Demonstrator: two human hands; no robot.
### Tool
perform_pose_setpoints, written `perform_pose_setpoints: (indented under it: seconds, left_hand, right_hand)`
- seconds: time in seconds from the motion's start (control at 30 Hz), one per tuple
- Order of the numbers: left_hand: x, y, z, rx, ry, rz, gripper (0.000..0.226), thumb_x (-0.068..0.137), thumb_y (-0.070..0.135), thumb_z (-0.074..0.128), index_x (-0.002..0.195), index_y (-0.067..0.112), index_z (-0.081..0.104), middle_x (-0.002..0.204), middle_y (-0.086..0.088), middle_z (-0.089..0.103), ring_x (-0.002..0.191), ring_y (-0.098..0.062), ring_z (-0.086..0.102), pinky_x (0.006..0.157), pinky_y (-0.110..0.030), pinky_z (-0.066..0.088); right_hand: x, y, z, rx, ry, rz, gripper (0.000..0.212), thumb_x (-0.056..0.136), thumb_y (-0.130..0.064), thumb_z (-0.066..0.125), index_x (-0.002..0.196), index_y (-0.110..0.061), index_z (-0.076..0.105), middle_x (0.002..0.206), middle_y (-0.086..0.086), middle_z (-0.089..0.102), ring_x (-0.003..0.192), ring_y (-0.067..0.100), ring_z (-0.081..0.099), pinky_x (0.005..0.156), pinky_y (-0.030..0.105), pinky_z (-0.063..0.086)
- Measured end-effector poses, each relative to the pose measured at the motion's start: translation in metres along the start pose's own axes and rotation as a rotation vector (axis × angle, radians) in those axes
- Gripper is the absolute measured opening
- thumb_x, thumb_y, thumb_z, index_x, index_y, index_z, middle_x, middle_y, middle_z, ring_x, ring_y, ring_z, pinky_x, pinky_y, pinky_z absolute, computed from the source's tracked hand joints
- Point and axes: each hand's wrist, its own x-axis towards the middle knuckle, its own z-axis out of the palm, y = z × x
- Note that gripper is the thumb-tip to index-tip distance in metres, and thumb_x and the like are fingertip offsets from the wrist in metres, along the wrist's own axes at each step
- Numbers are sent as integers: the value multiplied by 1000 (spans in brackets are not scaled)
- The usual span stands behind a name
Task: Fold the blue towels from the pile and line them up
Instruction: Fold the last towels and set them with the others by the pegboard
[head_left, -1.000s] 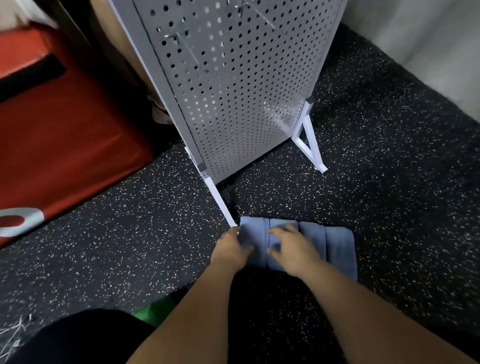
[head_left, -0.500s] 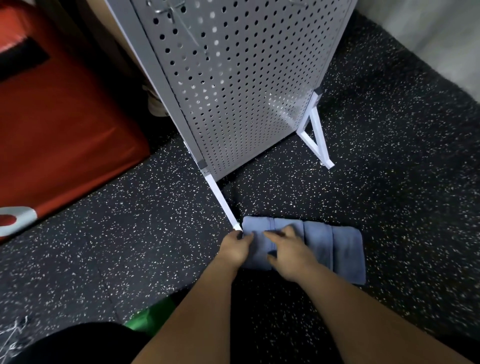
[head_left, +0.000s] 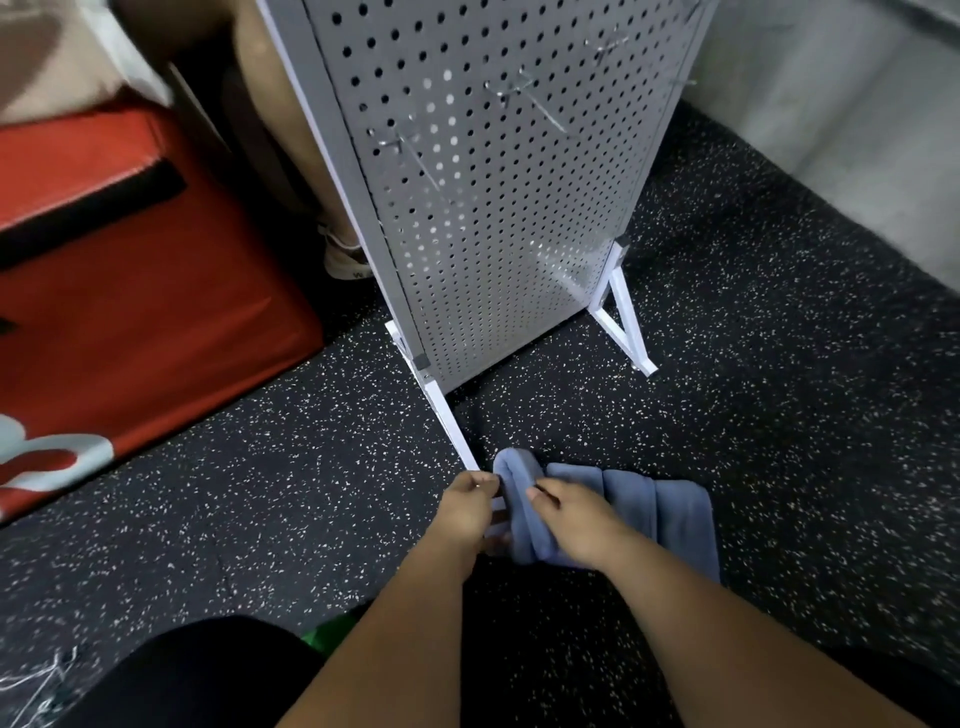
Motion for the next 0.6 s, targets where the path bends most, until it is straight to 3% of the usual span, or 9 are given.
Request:
perform_pose_setpoints:
  seconds: [0.1,0.2,0.37,0.5,0.6]
  left_hand:
    - [-15,8,0,-11,10,102,14,107,26,59,108,12,62,93,-11,69,71,-24,68,71,-38,59]
    - [-33,19,1,-50,27,198,16,102,25,70,105,11,62,100,-13,72,84,-27,72,68,-35,60]
    - [-72,29,-2,-5,47,398,21,99,26,75,109,10,68,100,-17,75,85,-23,69,61,-30,56]
    - [-107,41,-5,69,102,587,14,97,25,77,102,13,74,87,-4,79,78,-16,71,74,-38,59]
    - [-132,49,-5,77,115,691,10,98,27,76,99,17,77,82,4,78,72,-7,70,72,-29,57]
  right_hand:
    - [-14,-9,-8,95,83,-16,31,107,-50,51,118,-28,69,107,-7,75,101,14,68,97,35,54]
    - [-30,-18,-11,106,190,-63,22,104,-49,59,113,-32,69,97,-13,73,93,10,68,88,33,55]
    - [-58,-38,-13,117,376,-146,29,98,-48,68,123,-34,71,108,-6,68,100,16,68,91,33,55]
    - [-81,-54,-20,140,456,-219,26,91,-55,73,109,-38,68,101,-14,67,88,7,70,84,37,59]
    - [-100,-66,-30,210,483,-252,23,90,-53,76,98,-37,63,95,-14,72,85,4,70,83,37,59]
